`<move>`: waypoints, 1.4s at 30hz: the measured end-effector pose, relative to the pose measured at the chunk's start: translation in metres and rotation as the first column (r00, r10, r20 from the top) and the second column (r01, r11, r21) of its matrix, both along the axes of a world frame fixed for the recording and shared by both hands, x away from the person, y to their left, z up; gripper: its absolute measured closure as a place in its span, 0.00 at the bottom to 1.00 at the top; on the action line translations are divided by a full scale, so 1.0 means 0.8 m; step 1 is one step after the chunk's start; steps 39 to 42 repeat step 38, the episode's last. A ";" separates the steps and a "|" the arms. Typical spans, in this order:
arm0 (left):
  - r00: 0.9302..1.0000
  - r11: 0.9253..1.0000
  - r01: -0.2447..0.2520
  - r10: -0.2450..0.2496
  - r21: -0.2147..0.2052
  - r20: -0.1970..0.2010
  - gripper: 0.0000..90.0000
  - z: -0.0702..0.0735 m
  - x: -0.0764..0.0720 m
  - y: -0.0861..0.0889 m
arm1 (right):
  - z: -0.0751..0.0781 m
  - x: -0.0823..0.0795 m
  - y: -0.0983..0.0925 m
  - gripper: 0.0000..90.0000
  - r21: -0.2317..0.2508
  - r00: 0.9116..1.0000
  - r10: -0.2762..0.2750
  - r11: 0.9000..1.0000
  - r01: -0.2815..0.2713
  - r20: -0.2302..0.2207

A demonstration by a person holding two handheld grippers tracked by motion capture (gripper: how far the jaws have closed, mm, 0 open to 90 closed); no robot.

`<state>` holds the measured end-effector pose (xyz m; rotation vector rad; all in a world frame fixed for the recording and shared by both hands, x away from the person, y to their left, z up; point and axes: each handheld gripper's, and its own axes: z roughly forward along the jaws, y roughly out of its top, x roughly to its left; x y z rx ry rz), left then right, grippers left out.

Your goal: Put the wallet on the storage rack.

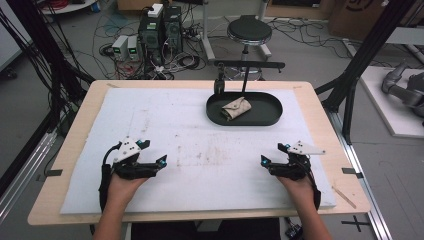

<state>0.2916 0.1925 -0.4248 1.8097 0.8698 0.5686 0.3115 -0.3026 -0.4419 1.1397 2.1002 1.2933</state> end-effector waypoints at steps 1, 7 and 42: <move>1.000 1.000 -0.009 0.009 0.002 0.001 0.21 -0.003 -0.001 0.002 | 0.001 -0.001 0.000 0.16 -0.003 1.000 -0.002 1.000 0.002 0.005; 1.000 1.000 -0.023 0.023 -0.002 -0.014 0.21 -0.016 0.000 0.011 | -0.002 0.004 -0.003 0.16 -0.007 1.000 -0.014 1.000 0.014 0.003; 0.999 1.000 0.004 -0.004 -0.002 -0.043 0.21 -0.022 0.014 0.008 | -0.007 0.006 0.004 0.16 -0.025 1.000 -0.027 0.999 0.027 -0.016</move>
